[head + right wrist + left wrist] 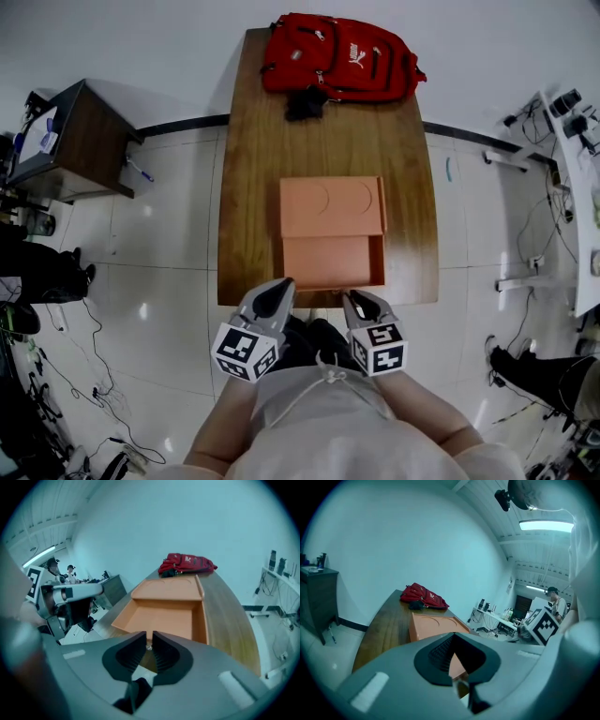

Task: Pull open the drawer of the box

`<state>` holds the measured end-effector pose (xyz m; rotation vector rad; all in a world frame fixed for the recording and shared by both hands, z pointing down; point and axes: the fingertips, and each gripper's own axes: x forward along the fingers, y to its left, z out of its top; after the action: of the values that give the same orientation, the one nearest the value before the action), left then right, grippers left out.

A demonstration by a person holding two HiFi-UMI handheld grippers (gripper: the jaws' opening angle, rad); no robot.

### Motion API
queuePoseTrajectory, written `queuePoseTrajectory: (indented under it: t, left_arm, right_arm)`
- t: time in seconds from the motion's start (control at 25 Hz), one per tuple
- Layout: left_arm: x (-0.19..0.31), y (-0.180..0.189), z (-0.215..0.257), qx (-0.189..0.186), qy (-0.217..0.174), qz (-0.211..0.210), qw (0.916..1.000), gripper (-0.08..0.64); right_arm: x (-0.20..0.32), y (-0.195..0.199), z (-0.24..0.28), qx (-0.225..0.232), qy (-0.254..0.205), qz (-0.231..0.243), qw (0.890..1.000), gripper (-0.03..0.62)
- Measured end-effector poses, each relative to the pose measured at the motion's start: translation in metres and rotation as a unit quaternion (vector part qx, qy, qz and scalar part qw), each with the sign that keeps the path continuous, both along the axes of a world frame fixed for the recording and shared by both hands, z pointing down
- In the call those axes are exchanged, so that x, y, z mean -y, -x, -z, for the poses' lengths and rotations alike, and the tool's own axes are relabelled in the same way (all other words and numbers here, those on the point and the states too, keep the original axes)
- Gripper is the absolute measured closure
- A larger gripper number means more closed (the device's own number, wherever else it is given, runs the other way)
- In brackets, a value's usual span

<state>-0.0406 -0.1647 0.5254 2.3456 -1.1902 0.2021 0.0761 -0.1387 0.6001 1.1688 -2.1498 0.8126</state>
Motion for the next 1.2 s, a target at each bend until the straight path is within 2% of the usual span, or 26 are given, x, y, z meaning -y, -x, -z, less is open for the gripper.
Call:
queuePoseTrajectory:
  t: [0.04, 0.08, 0.24, 0.48, 0.56, 0.72, 0.88, 1.2]
  left_arm:
    - [0.003, -0.002, 0.005, -0.001, -0.008, 0.0, 1.0, 0.555]
    - [0.005, -0.004, 0.011, -0.001, -0.016, 0.001, 0.9999, 0.555]
    - [0.011, -0.013, 0.043, -0.002, -0.05, 0.007, 0.9987, 0.555]
    - [0.001, -0.024, 0.076, -0.006, -0.083, 0.01, 0.9965, 0.555]
    - [-0.009, -0.025, 0.08, -0.005, -0.086, 0.004, 0.9963, 0.555]
    - [-0.034, -0.022, 0.086, -0.005, -0.092, -0.004, 0.9958, 0.555]
    - [-0.068, -0.011, 0.092, -0.006, -0.091, -0.005, 0.9958, 0.555]
    - [-0.166, 0.025, 0.109, -0.028, -0.108, -0.002, 0.9938, 0.555]
  right_arm:
    - [0.005, -0.005, 0.013, -0.003, -0.026, 0.001, 1.0, 0.579]
    - [0.011, -0.009, 0.025, -0.007, -0.052, 0.003, 0.999, 0.586]
    - [0.03, -0.021, 0.069, -0.004, -0.129, 0.002, 0.992, 0.586]
    - [0.036, -0.021, 0.123, 0.049, -0.206, 0.015, 0.977, 0.586]
    - [0.03, -0.02, 0.134, 0.066, -0.217, 0.013, 0.974, 0.586]
    - [0.01, -0.025, 0.145, 0.068, -0.236, 0.006, 0.969, 0.586]
    - [-0.021, -0.026, 0.154, 0.081, -0.233, -0.018, 0.969, 0.586]
    - [-0.117, 0.013, 0.169, 0.081, -0.251, -0.014, 0.964, 0.584]
